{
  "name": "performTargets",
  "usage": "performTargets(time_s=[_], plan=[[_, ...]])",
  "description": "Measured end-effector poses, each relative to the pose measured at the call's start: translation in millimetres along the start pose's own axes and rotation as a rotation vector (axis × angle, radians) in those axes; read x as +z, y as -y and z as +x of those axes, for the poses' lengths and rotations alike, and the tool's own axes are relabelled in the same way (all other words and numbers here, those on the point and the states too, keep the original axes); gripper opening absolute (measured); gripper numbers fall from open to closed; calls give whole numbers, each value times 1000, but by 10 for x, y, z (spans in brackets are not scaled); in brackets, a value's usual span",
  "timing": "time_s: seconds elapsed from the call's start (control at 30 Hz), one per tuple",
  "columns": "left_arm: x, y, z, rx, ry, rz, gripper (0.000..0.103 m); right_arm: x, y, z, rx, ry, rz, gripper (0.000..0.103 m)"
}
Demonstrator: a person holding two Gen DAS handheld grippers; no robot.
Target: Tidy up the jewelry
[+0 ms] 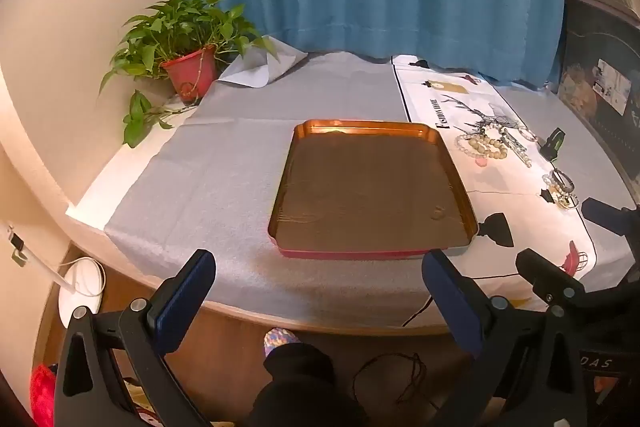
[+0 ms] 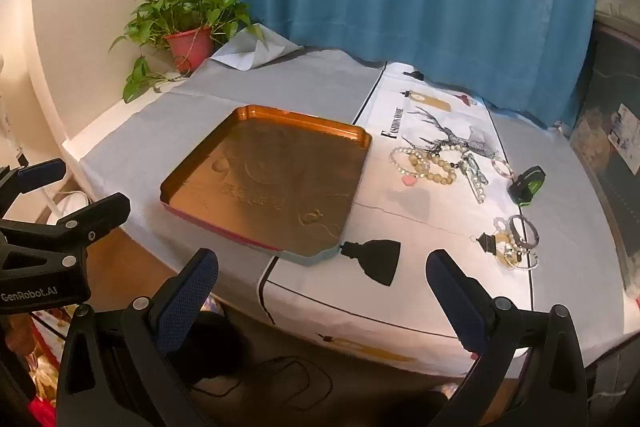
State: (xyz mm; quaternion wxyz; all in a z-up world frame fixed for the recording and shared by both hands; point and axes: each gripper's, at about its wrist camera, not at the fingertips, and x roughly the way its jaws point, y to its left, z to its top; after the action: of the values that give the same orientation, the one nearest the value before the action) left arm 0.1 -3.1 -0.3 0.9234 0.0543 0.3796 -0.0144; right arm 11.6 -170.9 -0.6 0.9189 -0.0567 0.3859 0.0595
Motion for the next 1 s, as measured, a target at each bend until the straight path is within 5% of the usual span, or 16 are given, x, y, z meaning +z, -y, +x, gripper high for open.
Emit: performTargets(time_s=[1.0], plan=[[21,-56,-114,-19,7,-17,103,-43,22,-64,26,-12,32,103]])
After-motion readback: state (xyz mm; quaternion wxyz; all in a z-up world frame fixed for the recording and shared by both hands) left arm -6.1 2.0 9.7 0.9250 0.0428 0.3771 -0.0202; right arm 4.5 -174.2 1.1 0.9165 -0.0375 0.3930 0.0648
